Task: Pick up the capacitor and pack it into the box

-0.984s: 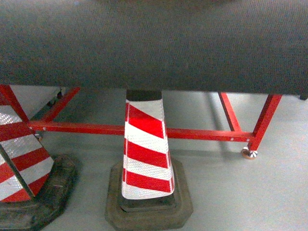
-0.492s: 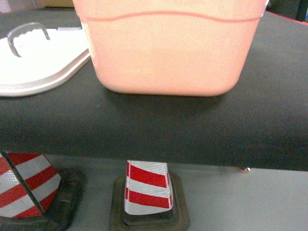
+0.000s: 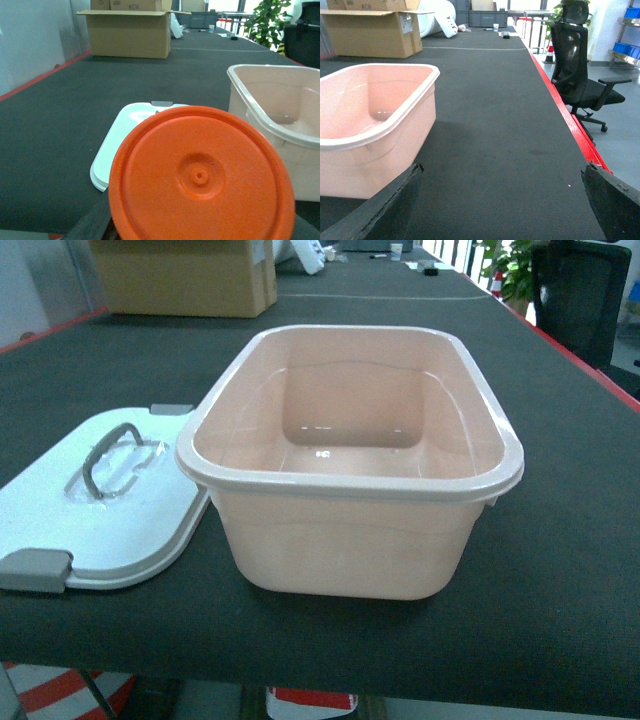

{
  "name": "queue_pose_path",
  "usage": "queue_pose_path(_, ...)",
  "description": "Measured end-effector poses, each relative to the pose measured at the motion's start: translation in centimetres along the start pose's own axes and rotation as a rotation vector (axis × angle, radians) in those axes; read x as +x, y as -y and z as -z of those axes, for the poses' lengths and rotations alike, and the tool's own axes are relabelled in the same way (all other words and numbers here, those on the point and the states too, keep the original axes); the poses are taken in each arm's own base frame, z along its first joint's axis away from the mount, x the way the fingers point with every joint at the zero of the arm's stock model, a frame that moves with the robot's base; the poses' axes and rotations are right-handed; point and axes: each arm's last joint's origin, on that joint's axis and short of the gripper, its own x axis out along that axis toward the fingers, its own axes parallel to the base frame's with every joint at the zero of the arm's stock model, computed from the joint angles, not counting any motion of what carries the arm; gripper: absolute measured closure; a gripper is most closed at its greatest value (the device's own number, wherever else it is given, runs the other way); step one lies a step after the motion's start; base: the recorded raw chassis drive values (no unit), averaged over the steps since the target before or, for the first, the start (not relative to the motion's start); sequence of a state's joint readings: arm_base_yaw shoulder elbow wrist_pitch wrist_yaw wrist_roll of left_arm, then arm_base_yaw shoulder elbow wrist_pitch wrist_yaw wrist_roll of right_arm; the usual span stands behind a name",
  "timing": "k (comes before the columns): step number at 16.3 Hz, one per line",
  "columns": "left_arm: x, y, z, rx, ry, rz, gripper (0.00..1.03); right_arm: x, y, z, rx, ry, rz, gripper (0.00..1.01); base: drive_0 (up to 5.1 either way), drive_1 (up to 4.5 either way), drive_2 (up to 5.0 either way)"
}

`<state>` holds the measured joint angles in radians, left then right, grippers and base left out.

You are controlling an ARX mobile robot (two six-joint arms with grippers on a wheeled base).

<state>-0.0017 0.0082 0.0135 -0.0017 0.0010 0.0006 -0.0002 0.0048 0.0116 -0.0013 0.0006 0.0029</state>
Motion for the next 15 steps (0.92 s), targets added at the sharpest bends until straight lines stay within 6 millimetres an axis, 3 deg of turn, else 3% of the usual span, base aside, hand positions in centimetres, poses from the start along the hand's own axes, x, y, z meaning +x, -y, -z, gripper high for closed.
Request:
queue_pose_path(13, 0.1, 0.0, -0.1, 0.015, 0.01, -0.016, 0.59, 0.0, 0.0, 0.0, 0.0, -0.004, 0.0, 0.03, 0.0, 0.0, 0.0)
queue_pose_path(15, 1.1, 0.9, -0.9, 0.037, 0.064, -0.042, 0.59, 0.0, 0.0, 0.0, 0.0, -0.004, 0.0, 0.03, 0.0, 0.0, 0.0)
